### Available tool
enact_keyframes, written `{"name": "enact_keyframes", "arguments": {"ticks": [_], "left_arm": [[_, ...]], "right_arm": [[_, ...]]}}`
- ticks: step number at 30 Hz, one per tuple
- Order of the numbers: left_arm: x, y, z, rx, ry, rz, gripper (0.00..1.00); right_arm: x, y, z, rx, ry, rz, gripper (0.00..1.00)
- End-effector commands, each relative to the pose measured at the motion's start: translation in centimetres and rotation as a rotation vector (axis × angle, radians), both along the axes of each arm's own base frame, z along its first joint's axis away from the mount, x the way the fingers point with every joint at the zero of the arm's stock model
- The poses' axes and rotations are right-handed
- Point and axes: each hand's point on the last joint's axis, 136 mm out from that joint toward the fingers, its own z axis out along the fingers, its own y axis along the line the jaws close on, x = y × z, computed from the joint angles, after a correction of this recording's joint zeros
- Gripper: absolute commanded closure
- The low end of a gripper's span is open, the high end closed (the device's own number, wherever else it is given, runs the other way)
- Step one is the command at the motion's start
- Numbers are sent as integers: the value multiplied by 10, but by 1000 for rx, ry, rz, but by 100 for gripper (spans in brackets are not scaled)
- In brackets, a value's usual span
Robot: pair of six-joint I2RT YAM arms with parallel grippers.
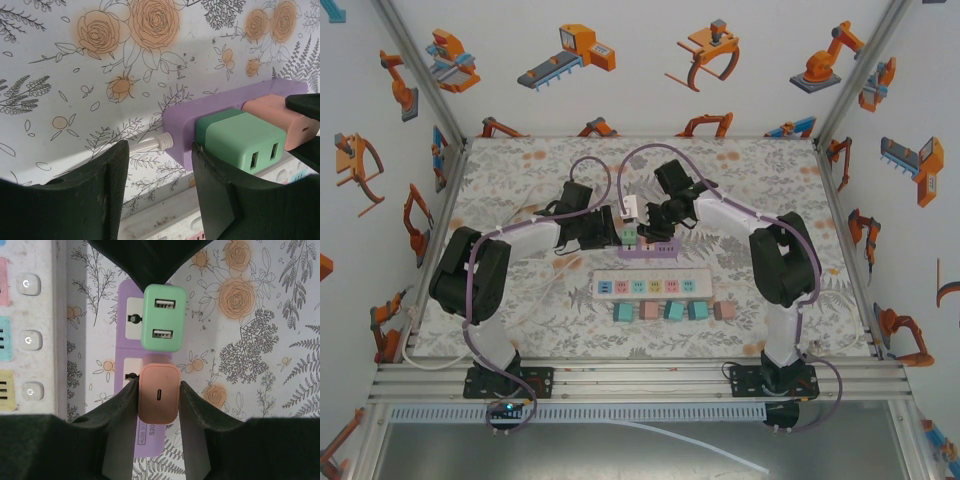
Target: Pull the plug off the socket
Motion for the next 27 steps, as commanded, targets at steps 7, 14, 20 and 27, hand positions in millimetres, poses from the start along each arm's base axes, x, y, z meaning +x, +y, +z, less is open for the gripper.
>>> {"name": "enact_keyframes", "arguments": {"ticks": [7, 14, 20, 27], "left_arm": [[-7, 6, -20, 74, 53, -25, 54], [-19, 21, -45, 175, 115, -29, 55], [-25, 30, -59, 263, 122, -34, 55], [-27, 34, -71, 304, 138, -30, 56]], "right_arm": [[-8, 5, -5, -1, 37, 32, 69], [-10, 9, 8, 21, 38, 43, 76], [-13, 12, 18, 44, 47, 57, 78], [-14, 13, 28, 58, 40, 58, 81]]}}
